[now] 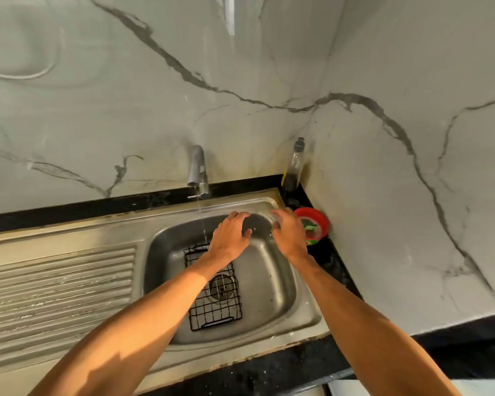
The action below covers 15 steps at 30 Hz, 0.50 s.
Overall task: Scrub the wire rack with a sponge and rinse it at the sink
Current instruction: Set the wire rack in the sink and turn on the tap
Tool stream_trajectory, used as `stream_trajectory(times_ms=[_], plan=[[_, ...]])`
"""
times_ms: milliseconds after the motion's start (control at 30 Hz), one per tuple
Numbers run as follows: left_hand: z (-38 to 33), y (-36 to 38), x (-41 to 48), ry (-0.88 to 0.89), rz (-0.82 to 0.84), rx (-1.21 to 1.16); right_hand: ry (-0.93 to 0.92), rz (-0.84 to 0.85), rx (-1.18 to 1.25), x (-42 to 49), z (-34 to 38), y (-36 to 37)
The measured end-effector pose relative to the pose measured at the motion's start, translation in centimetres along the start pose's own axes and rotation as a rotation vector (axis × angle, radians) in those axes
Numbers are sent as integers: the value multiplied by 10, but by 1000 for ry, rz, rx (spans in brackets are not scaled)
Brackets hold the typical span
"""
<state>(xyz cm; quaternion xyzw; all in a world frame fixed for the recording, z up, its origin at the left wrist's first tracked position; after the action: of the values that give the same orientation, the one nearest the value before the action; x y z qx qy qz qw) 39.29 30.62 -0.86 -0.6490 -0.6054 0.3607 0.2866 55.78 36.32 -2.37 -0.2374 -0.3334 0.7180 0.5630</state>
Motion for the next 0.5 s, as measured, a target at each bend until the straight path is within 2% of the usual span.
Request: stream_trajectory(times_ms=[133,300,433,500], plan=[[-32,14,16,62,28,-13,92,-192,-113,-3,-38,-40],[-47,33,29,66,58,-32,205,102,-247,8,-76,-62],[-40,41,39,55,64,-50,142,276,-328,24,-82,-59],[-33,43,40,45,61,-57,128,292,-405,34,-83,-54]])
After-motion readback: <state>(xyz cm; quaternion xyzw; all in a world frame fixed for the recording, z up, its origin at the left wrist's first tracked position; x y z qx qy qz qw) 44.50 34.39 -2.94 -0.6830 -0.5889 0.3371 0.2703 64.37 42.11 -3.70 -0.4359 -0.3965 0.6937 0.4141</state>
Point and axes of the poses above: each hand's wrist, its own x-axis towards the middle knuckle, its own y-axis out of the palm, z = x × y, the point moved 1 cm from there along x, towards the middle knuckle, and after that the axes turned 10 degrees about z, right-handed, at the moved point
